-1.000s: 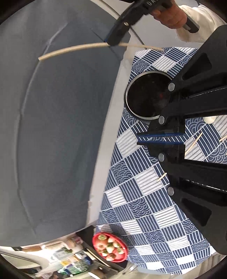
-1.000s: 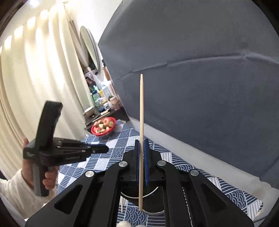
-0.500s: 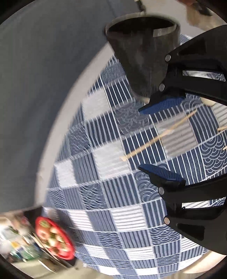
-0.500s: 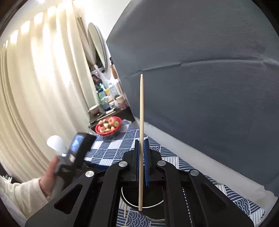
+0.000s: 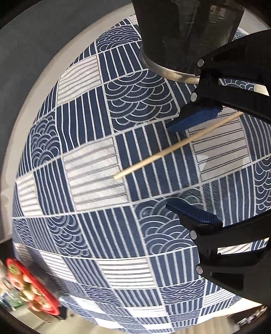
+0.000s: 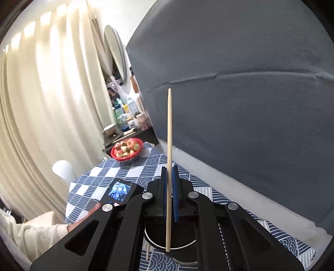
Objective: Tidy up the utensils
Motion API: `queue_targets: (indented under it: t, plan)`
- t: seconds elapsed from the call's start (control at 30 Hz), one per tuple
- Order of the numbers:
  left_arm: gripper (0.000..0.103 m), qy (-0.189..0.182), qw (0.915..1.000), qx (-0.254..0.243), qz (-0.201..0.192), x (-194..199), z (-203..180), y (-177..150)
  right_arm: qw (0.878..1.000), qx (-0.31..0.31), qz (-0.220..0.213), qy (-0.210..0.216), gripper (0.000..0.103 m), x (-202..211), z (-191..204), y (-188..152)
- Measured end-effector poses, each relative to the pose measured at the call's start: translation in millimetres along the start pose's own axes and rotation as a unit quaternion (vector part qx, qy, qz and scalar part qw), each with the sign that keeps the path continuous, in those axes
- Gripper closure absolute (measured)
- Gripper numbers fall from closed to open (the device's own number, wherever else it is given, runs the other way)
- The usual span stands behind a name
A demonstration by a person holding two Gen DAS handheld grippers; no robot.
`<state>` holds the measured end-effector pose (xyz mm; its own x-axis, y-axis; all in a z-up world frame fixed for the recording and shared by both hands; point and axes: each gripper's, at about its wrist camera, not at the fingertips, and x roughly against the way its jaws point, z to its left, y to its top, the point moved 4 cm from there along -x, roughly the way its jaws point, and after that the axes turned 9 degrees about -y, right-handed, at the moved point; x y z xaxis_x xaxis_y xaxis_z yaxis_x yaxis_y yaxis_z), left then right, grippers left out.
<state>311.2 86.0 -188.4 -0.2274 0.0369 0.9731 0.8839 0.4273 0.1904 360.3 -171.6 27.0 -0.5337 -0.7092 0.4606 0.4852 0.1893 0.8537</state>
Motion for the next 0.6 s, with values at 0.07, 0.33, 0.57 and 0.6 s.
queue_targets:
  t: [0.07, 0.33, 0.57, 0.6]
  plan:
    - [0.052, -0.010, 0.9999, -0.012, 0.000, 0, -4, 2, 1.000, 0.000, 0.001, -0.007, 0.098, -1, 1, -1]
    - [0.098, -0.053, 0.9978, -0.036, 0.018, 0, -12, 4, 0.999, 0.013, 0.010, -0.031, 0.098, -7, 4, -5]
    - [0.098, -0.082, 0.9961, -0.015, 0.031, 7, 12, -2, 0.999, 0.023, 0.013, -0.047, 0.098, -9, 4, -5]
    - [0.098, -0.084, 0.9960, -0.011, 0.028, 11, 15, -2, 0.998, 0.024, 0.011, -0.051, 0.098, -9, 4, -5]
